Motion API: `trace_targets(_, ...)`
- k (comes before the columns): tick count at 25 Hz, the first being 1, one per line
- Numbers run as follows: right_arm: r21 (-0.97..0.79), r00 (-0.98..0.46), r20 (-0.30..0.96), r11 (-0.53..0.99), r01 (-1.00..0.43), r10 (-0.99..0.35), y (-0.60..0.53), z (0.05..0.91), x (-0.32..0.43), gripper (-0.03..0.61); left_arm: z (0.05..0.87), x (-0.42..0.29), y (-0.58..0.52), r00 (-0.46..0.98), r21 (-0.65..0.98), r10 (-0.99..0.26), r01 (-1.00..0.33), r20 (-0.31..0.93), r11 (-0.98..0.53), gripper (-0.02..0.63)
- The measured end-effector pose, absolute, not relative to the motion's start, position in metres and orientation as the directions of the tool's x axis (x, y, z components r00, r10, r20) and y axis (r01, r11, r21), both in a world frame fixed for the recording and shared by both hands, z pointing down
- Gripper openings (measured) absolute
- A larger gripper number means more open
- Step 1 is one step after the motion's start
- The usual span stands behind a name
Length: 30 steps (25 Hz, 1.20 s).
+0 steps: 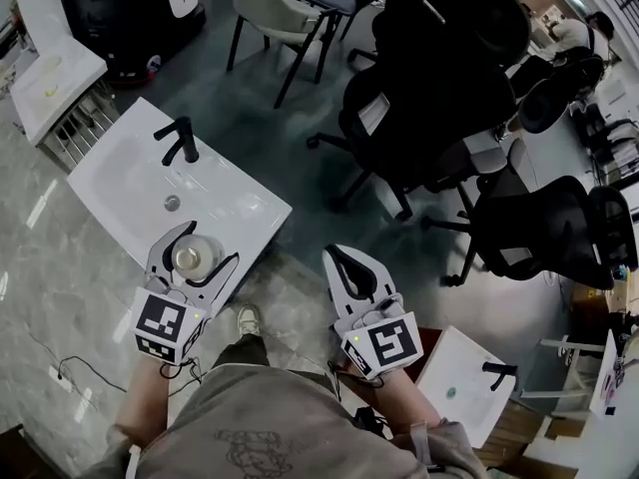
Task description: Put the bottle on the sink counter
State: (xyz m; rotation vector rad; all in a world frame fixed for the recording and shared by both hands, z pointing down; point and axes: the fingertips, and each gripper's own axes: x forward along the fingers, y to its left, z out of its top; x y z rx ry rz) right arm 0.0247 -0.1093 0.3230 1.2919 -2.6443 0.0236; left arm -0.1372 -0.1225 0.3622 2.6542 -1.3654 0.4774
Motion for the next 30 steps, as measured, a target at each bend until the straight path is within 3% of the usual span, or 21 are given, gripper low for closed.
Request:
trace_targets(17, 0.022, -0.609, 0.236, 0.63, -0.776, -0.758, -0.18, 0.377, 0.011, 0.032, 0.415, -0.11, -0.202, 0.603, -0.075, -0.729, -0.751, 0.323, -0.656, 0.328)
trace_targets(21, 0.016, -0.626, 0.254, 0.65, -0.759, -0.737, -0.198, 0.393, 0.011, 0.032, 0.437, -0.109, -0.215, 0.614, 0.009, -0.721, -0.763, 0.321, -0.646, 0.328)
trace_targets(30, -0.017, -0.653, 0.305, 0.682, -0.732, -0.693, -0.228, 0.444, 0.007, 0.032, 0.496, -0.1, -0.245, 0.594, -0.003, -0.708, -0.765, 0.381, -0.644, 0.327)
